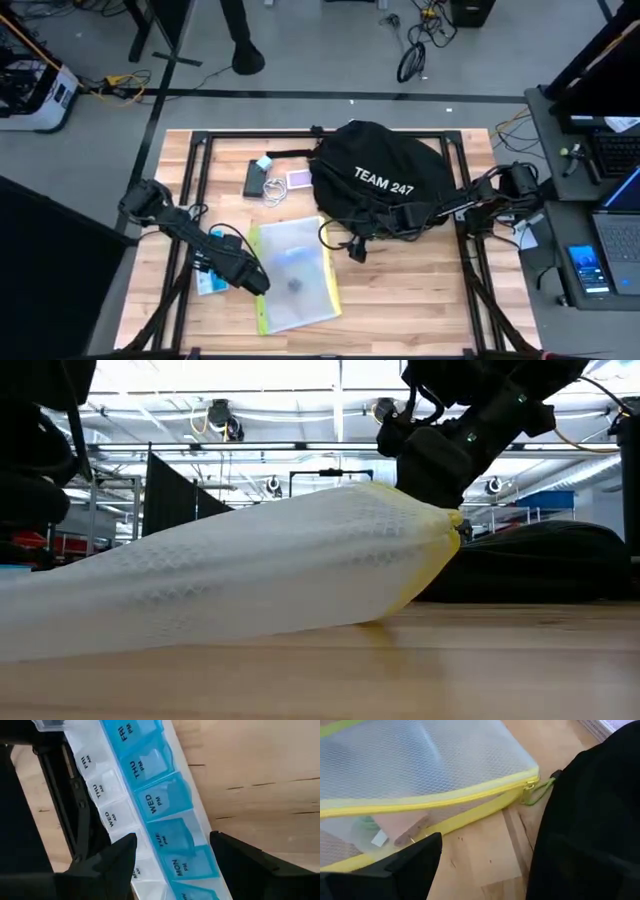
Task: Unpack backpack
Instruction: Put the medicine organizer into the green zip bag
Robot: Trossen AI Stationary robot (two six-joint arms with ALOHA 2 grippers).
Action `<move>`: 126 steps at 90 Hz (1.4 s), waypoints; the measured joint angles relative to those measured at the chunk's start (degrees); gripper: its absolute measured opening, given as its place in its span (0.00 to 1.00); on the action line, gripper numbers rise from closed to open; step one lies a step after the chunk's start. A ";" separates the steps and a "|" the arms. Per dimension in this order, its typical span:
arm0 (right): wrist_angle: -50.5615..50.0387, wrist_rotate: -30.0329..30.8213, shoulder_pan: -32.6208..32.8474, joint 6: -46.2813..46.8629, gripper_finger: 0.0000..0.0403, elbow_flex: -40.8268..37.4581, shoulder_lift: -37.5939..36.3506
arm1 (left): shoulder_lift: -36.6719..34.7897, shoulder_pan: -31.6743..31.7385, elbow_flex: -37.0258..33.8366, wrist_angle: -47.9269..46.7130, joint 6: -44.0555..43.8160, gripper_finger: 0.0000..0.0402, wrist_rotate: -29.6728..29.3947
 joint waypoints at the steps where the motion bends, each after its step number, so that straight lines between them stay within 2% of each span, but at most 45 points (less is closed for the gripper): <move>1: 0.04 0.00 0.00 0.00 0.87 0.00 0.00 | 0.00 -0.02 0.09 -0.17 -0.01 0.61 0.00; 26: 0.41 0.00 0.00 -0.11 0.87 0.00 0.00 | -0.04 -0.43 1.79 -6.17 -0.04 0.61 -0.46; 63: 0.32 0.04 0.00 -0.45 0.87 0.00 0.00 | -0.09 -0.98 -1.18 -1.76 -0.44 0.60 0.54; 73: 0.19 0.04 0.00 -1.21 0.87 0.00 0.00 | -0.09 -1.20 -1.22 -1.41 -0.07 0.48 2.73; 93: 0.19 0.04 0.00 -1.77 0.87 0.00 0.00 | -0.09 -2.17 -1.25 -1.58 -0.16 0.05 3.39; 113: -0.86 0.02 0.00 -4.24 0.87 0.00 -0.21 | -0.13 -2.54 -0.39 -1.15 0.07 0.01 3.19; 126: -4.48 0.04 0.00 -4.69 0.87 -0.04 -3.23 | -1.21 -2.55 4.90 -0.25 0.63 0.00 -3.10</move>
